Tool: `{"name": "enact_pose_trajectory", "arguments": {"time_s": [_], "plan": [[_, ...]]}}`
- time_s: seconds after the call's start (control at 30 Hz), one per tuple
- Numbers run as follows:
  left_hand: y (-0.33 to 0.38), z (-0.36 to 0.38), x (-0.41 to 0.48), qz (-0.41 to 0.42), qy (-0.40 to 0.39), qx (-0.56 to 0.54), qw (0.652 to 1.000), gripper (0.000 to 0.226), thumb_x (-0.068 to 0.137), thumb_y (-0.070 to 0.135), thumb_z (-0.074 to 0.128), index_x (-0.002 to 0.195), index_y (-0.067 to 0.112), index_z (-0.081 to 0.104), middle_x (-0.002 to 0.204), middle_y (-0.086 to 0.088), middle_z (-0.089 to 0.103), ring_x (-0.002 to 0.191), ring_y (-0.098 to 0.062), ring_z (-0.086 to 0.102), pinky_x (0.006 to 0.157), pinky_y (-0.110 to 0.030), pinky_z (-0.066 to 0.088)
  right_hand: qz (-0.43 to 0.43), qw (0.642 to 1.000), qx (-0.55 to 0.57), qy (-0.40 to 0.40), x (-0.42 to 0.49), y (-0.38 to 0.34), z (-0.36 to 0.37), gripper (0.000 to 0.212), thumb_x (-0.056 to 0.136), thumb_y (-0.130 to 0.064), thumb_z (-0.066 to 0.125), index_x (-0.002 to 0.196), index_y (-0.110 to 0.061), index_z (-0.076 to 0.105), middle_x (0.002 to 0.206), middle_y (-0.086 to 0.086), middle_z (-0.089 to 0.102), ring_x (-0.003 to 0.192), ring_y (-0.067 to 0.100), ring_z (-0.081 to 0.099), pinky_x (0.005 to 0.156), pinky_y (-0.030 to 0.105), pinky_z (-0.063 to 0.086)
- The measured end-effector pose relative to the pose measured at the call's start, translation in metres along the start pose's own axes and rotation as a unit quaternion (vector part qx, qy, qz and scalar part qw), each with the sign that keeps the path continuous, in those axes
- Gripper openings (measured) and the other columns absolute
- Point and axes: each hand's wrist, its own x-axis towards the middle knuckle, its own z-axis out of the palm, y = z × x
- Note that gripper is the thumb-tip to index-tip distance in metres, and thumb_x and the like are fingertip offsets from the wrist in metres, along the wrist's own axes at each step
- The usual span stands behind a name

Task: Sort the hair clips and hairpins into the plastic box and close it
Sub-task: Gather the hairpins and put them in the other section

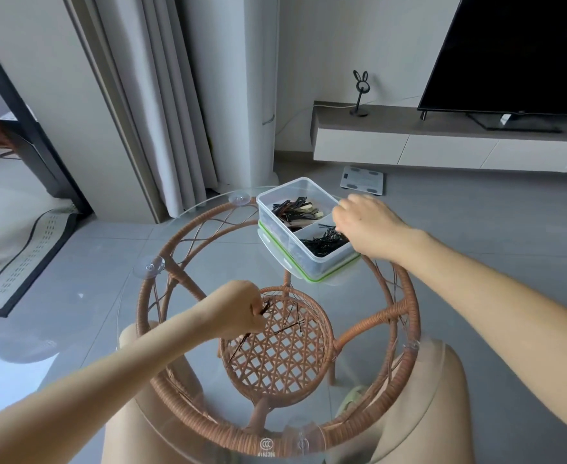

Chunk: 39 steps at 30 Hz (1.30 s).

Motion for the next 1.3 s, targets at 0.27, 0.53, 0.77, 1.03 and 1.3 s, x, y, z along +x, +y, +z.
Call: {"name": "enact_pose_trajectory", "arguments": {"time_s": [0.27, 0.53, 0.77, 1.03, 1.3], "plan": [[0.026, -0.062, 0.034, 0.009, 0.049, -0.081, 0.995, 0.014, 0.078, 0.014, 0.059, 0.066, 0.007, 0.061, 0.053, 0.004, 0.052, 0.048, -0.011, 0.039, 0.042, -0.015, 0.029, 0.002, 0.986, 0.125, -0.109, 0.027, 0.008, 0.002, 0.025, 0.087, -0.016, 0.053, 0.068, -0.026, 0.066, 0.074, 0.000, 0.042, 0.081, 0.027, 0.050, 0.069, 0.031, 0.036], [0.080, -0.085, 0.119, -0.009, 0.052, -0.025, 0.998, 0.042, 0.082, 0.017, 0.055, 0.043, 0.013, 0.038, 0.017, 0.002, 0.034, 0.021, -0.008, 0.037, 0.025, -0.012, 0.023, 0.107, 0.978, 0.174, 0.028, -0.028, 0.031, 0.018, 0.029, 0.089, -0.011, 0.047, 0.101, -0.024, 0.070, 0.091, 0.002, 0.067, 0.092, 0.026, 0.056, 0.071, 0.032, 0.043], [0.089, -0.064, 0.153, -0.029, 0.025, -0.037, 0.999, 0.037, 0.089, 0.021, 0.055, 0.055, 0.012, 0.044, 0.080, -0.002, 0.072, 0.058, -0.009, 0.056, 0.066, -0.021, 0.047, 0.089, 0.985, 0.148, 0.022, -0.062, 0.028, 0.034, 0.025, 0.088, -0.013, 0.047, 0.094, -0.019, 0.070, 0.088, -0.004, 0.069, 0.089, 0.020, 0.052, 0.075, 0.032, 0.045], [0.062, -0.072, 0.101, 0.008, 0.128, -0.014, 0.992, 0.031, 0.089, 0.019, 0.047, 0.077, -0.004, 0.065, 0.084, -0.019, 0.066, 0.081, -0.033, 0.062, 0.068, -0.032, 0.050, 0.063, 0.949, 0.309, -0.021, -0.070, -0.043, 0.025, 0.028, 0.081, -0.046, 0.058, 0.083, -0.020, 0.068, 0.086, -0.007, 0.068, 0.082, 0.015, 0.056, 0.071, 0.030, 0.044], [-0.005, 0.018, 0.015, -0.046, 0.057, 0.007, 0.997, 0.028, 0.087, 0.037, 0.059, 0.106, 0.016, 0.063, 0.105, 0.000, 0.066, 0.089, -0.014, 0.061, 0.081, -0.024, 0.053, 0.111, 0.931, 0.339, -0.075, -0.057, -0.117, 0.067, 0.074, 0.069, -0.057, 0.067, 0.129, -0.026, 0.037, 0.128, 0.001, 0.047, 0.115, 0.022, 0.045, 0.088, 0.037, 0.043]]}}
